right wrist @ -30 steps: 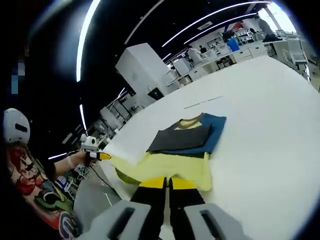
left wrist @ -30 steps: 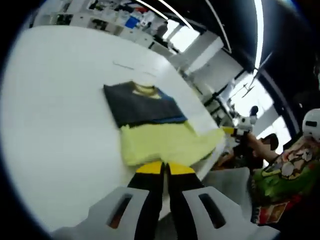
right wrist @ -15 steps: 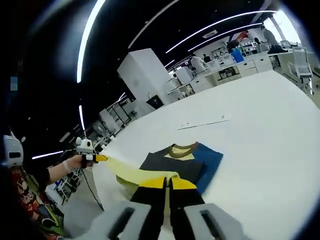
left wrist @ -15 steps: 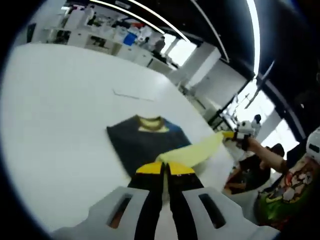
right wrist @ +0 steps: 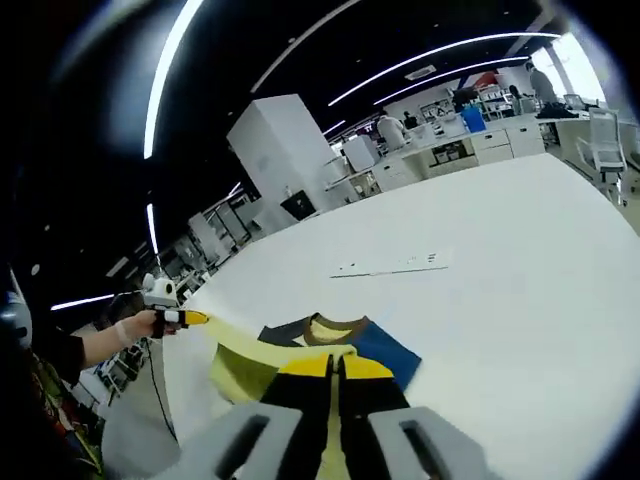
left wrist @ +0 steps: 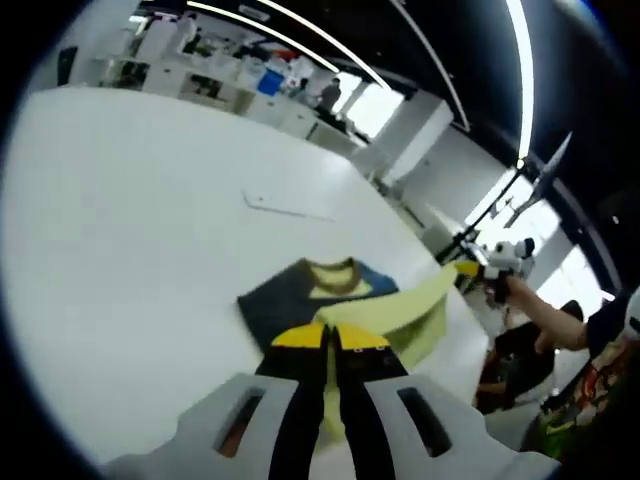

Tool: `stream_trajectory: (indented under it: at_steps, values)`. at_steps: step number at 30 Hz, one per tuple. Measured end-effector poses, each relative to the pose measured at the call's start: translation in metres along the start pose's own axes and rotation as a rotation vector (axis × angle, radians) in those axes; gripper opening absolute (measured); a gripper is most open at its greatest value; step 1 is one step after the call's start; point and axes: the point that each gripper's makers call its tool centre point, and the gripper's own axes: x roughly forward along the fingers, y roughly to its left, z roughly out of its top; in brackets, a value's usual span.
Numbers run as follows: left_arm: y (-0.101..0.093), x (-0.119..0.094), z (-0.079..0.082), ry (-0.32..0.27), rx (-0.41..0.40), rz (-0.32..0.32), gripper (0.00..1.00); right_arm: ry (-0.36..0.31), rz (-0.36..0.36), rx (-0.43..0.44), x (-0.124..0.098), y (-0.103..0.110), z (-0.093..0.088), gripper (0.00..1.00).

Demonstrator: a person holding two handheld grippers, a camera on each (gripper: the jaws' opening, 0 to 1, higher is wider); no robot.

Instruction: Fold the garment on the visible template until the final outline fits inside the template.

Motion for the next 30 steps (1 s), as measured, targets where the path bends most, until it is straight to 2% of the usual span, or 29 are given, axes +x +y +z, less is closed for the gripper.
stream_trajectory:
  at_steps: [3,7,11,13,17,19,22,30]
  values:
    - [0.012,0.012,0.007,-0.009,-0.002,0.01,0.0,0.007,-0.019,-0.005,0.012,-0.011,0.0,0.0]
    - [0.028,0.032,0.012,-0.008,-0.007,0.035,0.0,0.031,-0.042,0.001,0.029,-0.026,-0.011,0.0]
    - [0.047,0.049,0.011,0.015,-0.009,0.06,0.0,0.04,-0.07,0.026,0.042,-0.046,-0.015,0.0]
    - [0.055,0.056,0.01,0.024,-0.018,0.066,0.0,0.042,-0.08,0.039,0.046,-0.046,-0.015,0.0]
    - [0.071,0.067,0.005,0.031,-0.039,0.088,0.0,0.073,-0.101,0.046,0.055,-0.054,-0.03,0.0]
    - [0.071,0.068,0.001,0.037,-0.046,0.089,0.0,0.09,-0.112,0.054,0.059,-0.06,-0.036,0.0]
    - [0.08,0.073,-0.003,0.045,-0.035,0.098,0.0,0.103,-0.117,0.044,0.06,-0.058,-0.043,0.0]
    - [0.082,0.071,-0.017,0.061,-0.035,0.111,0.0,0.14,-0.123,0.038,0.062,-0.068,-0.057,0.0]
